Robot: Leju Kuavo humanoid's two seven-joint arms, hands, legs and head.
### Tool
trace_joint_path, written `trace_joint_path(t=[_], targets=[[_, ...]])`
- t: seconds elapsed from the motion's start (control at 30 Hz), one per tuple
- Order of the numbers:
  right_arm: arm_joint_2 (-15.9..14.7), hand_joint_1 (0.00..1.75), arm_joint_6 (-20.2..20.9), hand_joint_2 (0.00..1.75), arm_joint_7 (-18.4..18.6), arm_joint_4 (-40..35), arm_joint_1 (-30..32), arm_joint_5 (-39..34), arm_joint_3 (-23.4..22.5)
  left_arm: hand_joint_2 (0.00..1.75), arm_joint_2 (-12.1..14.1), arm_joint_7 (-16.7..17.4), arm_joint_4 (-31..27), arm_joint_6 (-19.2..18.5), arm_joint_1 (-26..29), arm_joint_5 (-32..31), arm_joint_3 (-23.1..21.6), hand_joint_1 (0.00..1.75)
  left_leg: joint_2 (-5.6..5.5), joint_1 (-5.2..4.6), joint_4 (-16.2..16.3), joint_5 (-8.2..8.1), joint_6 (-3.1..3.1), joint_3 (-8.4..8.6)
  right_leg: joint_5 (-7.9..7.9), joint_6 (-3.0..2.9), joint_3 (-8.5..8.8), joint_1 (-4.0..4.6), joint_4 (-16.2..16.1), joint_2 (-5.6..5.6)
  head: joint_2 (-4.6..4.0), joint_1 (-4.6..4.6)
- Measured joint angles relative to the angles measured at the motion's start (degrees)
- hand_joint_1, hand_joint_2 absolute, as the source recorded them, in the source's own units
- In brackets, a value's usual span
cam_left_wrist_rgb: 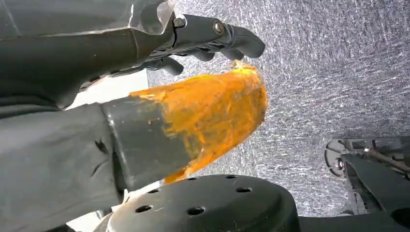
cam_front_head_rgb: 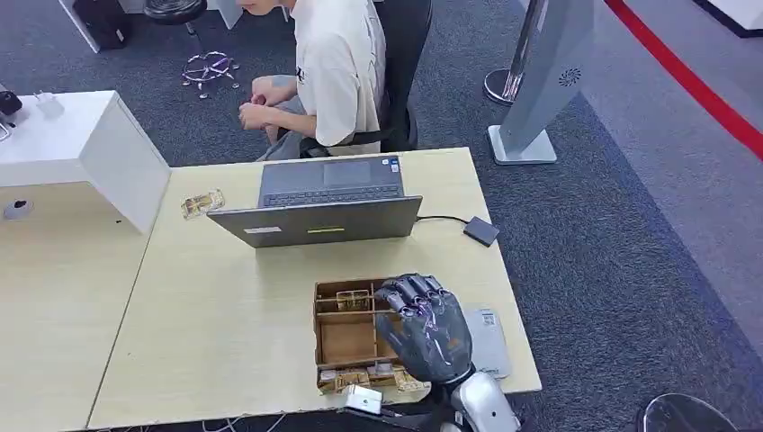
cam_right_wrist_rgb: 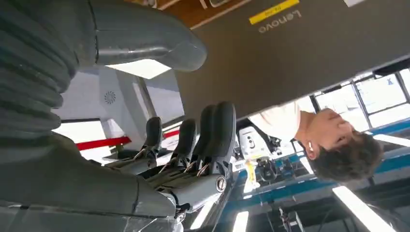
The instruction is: Pass the card to the sensor for recognition and then transmit it.
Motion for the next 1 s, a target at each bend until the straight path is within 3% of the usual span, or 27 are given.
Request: trace_joint_path(t=[0.07, 0.13, 0.3, 0.6, 0.73, 1.0], targets=[[-0.18, 1.06, 0.00, 1.75, 0.24, 0.24, 0.22, 0.00, 0.00, 0.00, 0.00, -0.07, 0.00, 0.00, 0.00, -0.06, 0.26, 0.00, 0.00, 0.00, 0.00, 0.00, 0.00, 0.00, 0.00, 0.00, 0.00, 0.00, 0.00, 0.00, 0.00, 0.00], [-0.35, 0.91, 0.00, 1.75, 0.59, 0.37, 0.44, 0.09, 0.00, 0.00, 0.00, 0.00, 0.00, 0.00, 0.00, -0.13, 0.33, 0.00, 0.00, 0.00, 0.00, 0.00, 0.00, 0.00, 0.00, 0.00, 0.00, 0.00, 0.00, 0.00, 0.00, -0.02], [-0.77, 0.72, 0.00, 1.75, 1.01, 0.37, 0.86, 0.09, 0.00, 0.00, 0.07, 0.77, 0.00, 0.00, 0.05, -0.28, 0.64, 0.00, 0.00, 0.01, 0.00, 0.00, 0.00, 0.00, 0.00, 0.00, 0.00, 0.00, 0.00, 0.00, 0.00, 0.00], [-1.44, 0.70, 0.00, 1.75, 1.73, 1.16, 0.89, -0.07, 0.00, 0.00, 0.26, 1.25, 0.00, -0.02, 0.12, -0.42, 1.16, 0.00, 0.00, 0.00, 0.00, 0.00, 0.00, 0.00, 0.00, 0.00, 0.00, 0.00, 0.00, 0.00, 0.00, -0.02], [-1.62, 0.80, 0.00, 1.75, 1.95, 1.97, 0.84, -0.17, 0.00, 0.00, 0.26, 1.20, 0.00, -0.02, 0.12, -0.46, 1.31, 0.00, 0.00, 0.00, 0.00, 0.00, 0.00, 0.00, 0.00, 0.00, 0.00, 0.00, 0.00, 0.00, 0.00, -0.02], [-1.92, 0.75, 0.00, 1.75, 2.98, 4.42, 0.14, -0.55, -0.11, 0.00, 0.28, 0.24, 0.00, -0.02, 0.12, -1.01, 1.75, 0.00, 0.00, 0.01, 0.00, 0.00, 0.00, 0.00, 0.00, 0.00, 0.00, 0.00, 0.00, 0.00, 0.00, -0.02]])
